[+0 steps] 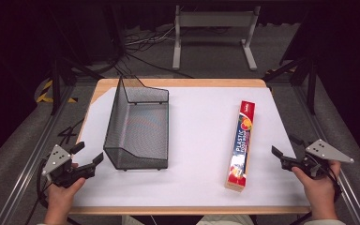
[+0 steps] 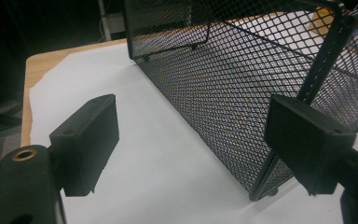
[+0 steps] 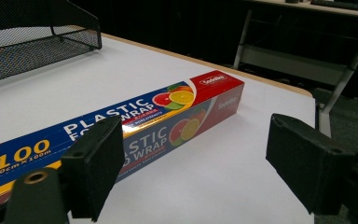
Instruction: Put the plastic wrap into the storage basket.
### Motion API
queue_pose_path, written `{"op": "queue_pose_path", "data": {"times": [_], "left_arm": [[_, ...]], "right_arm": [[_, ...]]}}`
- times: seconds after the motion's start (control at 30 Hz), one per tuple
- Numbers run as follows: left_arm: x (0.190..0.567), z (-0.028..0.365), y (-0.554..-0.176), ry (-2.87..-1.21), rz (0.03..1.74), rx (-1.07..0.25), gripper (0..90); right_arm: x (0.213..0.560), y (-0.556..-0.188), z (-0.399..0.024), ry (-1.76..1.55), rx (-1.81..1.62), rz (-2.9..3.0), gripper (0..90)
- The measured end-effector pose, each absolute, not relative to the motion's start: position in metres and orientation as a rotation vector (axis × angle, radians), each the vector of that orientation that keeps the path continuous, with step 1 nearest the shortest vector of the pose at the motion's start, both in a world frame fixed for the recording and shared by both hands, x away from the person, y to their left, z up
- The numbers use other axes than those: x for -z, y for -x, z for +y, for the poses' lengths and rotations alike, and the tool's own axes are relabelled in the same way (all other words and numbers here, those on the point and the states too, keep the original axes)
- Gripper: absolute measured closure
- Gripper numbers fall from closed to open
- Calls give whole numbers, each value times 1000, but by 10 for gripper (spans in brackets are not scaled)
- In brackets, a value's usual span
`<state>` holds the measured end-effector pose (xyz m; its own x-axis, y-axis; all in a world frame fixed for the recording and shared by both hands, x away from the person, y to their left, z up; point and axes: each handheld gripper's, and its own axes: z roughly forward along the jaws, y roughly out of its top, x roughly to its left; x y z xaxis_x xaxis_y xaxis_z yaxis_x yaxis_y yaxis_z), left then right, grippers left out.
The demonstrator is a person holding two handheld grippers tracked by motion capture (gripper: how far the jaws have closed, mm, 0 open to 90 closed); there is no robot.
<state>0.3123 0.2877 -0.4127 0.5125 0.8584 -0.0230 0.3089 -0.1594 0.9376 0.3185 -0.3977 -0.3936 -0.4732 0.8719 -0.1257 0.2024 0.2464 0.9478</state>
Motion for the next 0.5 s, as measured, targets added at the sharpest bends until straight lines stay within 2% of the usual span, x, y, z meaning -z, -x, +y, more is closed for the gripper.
{"op": "queue_pose_path", "data": {"times": [0.2, 0.27, 0.5], "left_arm": [[413, 287, -312, -1722, 994, -670, 188], [413, 286, -312, -1726, 995, -670, 188], [412, 282, -312, -1753, 986, -689, 188]], "right_arm": [[387, -319, -393, -980, -1301, 1842, 190], [385, -320, -390, -1006, -1312, 1836, 153], [368, -334, -371, -1044, -1304, 1876, 108]]}}
